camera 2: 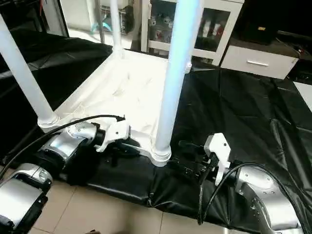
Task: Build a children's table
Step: Rotate table base
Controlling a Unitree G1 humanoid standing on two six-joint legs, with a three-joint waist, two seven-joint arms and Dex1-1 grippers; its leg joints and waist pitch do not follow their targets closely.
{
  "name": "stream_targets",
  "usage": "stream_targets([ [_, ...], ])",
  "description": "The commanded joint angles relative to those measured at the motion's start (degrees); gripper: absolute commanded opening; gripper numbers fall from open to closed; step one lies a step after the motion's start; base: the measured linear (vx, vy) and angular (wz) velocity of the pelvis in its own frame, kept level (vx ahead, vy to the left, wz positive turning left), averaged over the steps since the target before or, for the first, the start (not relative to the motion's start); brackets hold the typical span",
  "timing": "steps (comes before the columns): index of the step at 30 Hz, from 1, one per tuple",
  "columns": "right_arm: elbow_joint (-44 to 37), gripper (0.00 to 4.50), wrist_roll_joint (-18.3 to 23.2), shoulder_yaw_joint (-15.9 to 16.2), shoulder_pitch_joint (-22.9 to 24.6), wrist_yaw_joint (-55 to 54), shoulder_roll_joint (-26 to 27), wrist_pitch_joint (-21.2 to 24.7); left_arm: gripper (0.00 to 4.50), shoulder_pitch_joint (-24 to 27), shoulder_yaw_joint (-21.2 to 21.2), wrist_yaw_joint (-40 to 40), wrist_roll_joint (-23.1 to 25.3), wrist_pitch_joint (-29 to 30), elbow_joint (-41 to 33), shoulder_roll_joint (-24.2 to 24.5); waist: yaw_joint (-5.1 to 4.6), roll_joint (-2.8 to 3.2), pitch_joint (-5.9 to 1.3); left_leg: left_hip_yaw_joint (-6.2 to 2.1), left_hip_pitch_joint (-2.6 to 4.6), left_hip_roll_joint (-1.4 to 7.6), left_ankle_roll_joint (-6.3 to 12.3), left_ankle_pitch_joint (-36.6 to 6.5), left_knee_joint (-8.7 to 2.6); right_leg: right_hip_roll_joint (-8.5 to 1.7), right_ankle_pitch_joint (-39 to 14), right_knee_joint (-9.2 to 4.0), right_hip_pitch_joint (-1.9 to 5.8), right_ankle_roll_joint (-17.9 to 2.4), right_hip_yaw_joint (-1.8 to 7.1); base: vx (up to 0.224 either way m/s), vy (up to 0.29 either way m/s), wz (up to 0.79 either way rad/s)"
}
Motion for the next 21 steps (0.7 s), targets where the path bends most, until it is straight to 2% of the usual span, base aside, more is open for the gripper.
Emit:
stream_targets([
  [1,1.8,3.55,-2.6,-0.7,-1.2,-1.7,-0.9,-1.1,0.74,2.5,-2.8,-2.3,1.4,4.2,-5.1,-1.4,-0.39,0.10,-3.33,0.36,0.10,0.62,1.92,-15.5,-4.67,-2.04,-14.6,-3.69,2.95,-12.3,1.44,0.000,0.000,0.00],
  [2,1.8,3.55,-2.6,-0.7,-1.2,-1.7,-0.9,-1.1,0.73,2.5,-2.8,-2.3,1.4,4.3,-5.2,-1.4,-0.48,0.03,-3.36,0.37,0.11,0.70,1.71,-15.0,-4.66,-2.02,-13.7,-3.53,2.94,-12.8,1.43,0.000,0.000,0.00],
  [3,2.2,3.55,-2.7,-0.8,-1.5,-1.9,-1.1,-1.1,0.72,3.7,-2.4,-1.0,1.1,8.3,-7.4,-2.0,-0.46,-0.09,-3.34,0.44,0.16,0.66,1.75,-14.9,-4.63,-1.96,-13.7,-3.58,2.90,-12.8,1.42,0.000,0.000,0.00],
  [4,2.2,3.55,-2.4,-0.9,-1.5,-1.7,-1.1,-0.9,0.72,4.1,-2.1,-0.1,0.8,10.5,-8.5,-2.5,-0.49,0.04,-3.32,0.47,0.20,0.68,1.89,-14.8,-4.62,-1.94,-13.2,-3.48,2.89,-13.3,1.44,0.000,0.000,0.00],
  [5,2.6,3.55,-2.6,-0.9,-1.7,-1.7,-1.3,-0.9,0.72,4.8,-0.7,4.0,0.6,14.4,-10.0,-3.8,-0.57,0.00,-3.33,0.50,0.19,0.78,1.96,-14.9,-4.58,-1.92,-12.8,-3.36,3.00,-13.6,1.45,0.000,0.000,0.00],
  [6,2.8,3.55,-2.8,-0.9,-1.9,-1.8,-1.4,-1.0,0.72,5.1,0.0,6.2,0.5,16.4,-10.7,-4.6,-0.64,-0.19,-3.16,0.59,0.13,0.66,2.33,-15.5,-4.55,-1.87,-14.5,-3.64,2.97,-13.2,1.39,0.000,0.000,0.00],
  [7,3.2,3.55,-2.8,-0.8,-2.2,-1.7,-1.5,-0.9,0.72,5.1,1.4,11.1,0.5,19.2,-10.7,-6.0,-0.72,-0.92,-3.22,0.71,-0.01,0.58,2.60,-15.5,-4.41,-1.83,-15.5,-3.69,3.06,-12.8,1.37,0.000,0.000,0.00],
  [8,3.3,3.55,-2.8,-0.7,-2.4,-1.6,-1.5,-0.9,0.71,4.8,2.1,13.4,0.6,19.7,-10.0,-6.5,-0.56,-0.65,-3.09,0.62,-0.07,0.40,2.94,-16.2,-4.41,-1.97,-19.5,-4.14,2.97,-11.4,1.31,0.000,0.000,0.00],
  [9,3.5,3.55,-2.8,-0.7,-2.6,-1.6,-1.5,-0.9,0.71,4.6,2.6,15.4,0.6,20.0,-9.4,-7.0,-0.57,-0.66,-3.14,0.54,-0.13,0.31,3.05,-16.2,-4.41,-2.03,-21.2,-4.28,3.00,-10.5,1.27,0.000,0.000,0.00],
  [11,3.7,3.55,-3.1,-0.3,-3.5,-1.4,-1.3,-0.8,0.71,3.5,4.5,23.3,1.2,20.4,-6.9,-8.0,-1.18,-0.92,-3.10,0.36,-0.41,0.09,3.36,-16.6,-4.40,-1.89,-25.3,-4.87,2.84,-8.1,1.12,0.000,0.000,0.00],
  [12,3.7,3.55,-3.2,-0.3,-3.8,-1.4,-1.2,-0.8,0.71,3.5,5.4,24.7,0.8,21.3,-7.1,-8.3,-1.60,-0.95,-3.09,0.09,-0.83,0.00,3.39,-16.4,-4.54,-1.92,-26.8,-4.96,3.08,-6.9,0.98,0.000,0.000,0.00],
  [14,3.7,3.55,-3.3,-0.2,-3.9,-1.4,-1.1,-0.9,0.71,3.5,6.1,25.5,0.4,21.8,-7.4,-8.4,-2.28,-1.18,-3.19,-0.21,-1.26,-0.23,3.59,-15.7,-4.47,-1.88,-28.0,-5.11,3.21,-5.6,0.87,0.000,0.000,0.00],
  [16,3.8,3.55,-3.3,0.1,-4.2,-1.2,-1.1,-1.0,0.71,4.2,6.3,25.6,0.7,23.8,-10.5,-8.2,-2.88,-1.21,-3.24,-0.32,-1.45,-0.35,3.95,-15.0,-4.38,-1.80,-28.6,-5.23,3.15,-5.2,0.75,0.000,0.000,0.00],
  [18,3.8,3.55,-3.4,0.2,-4.3,-1.1,-1.2,-1.0,0.71,4.9,4.7,22.2,1.1,22.5,-12.3,-7.3,-3.21,-1.25,-3.26,-0.30,-1.30,-0.27,4.49,-14.6,-4.34,-1.76,-27.9,-5.30,2.87,-5.8,0.79,0.000,0.000,0.00],
  [20,3.7,3.55,-3.3,0.1,-4.2,-0.9,-1.3,-1.1,0.71,5.7,1.9,18.2,2.2,20.1,-13.8,-5.8,-3.31,-0.93,-3.37,-0.16,-0.89,0.02,5.17,-14.2,-4.32,-1.66,-25.2,-5.06,2.46,-7.5,1.01,0.000,0.000,0.00],
  [21,3.6,3.55,-3.2,0.1,-4.1,-0.7,-1.4,-1.0,0.71,6.1,0.2,15.2,2.6,18.1,-14.4,-4.7,-3.35,-0.98,-3.37,-0.04,-0.79,0.05,5.32,-14.2,-4.27,-1.56,-24.0,-5.03,2.33,-8.2,1.06,0.000,0.000,0.00],
])
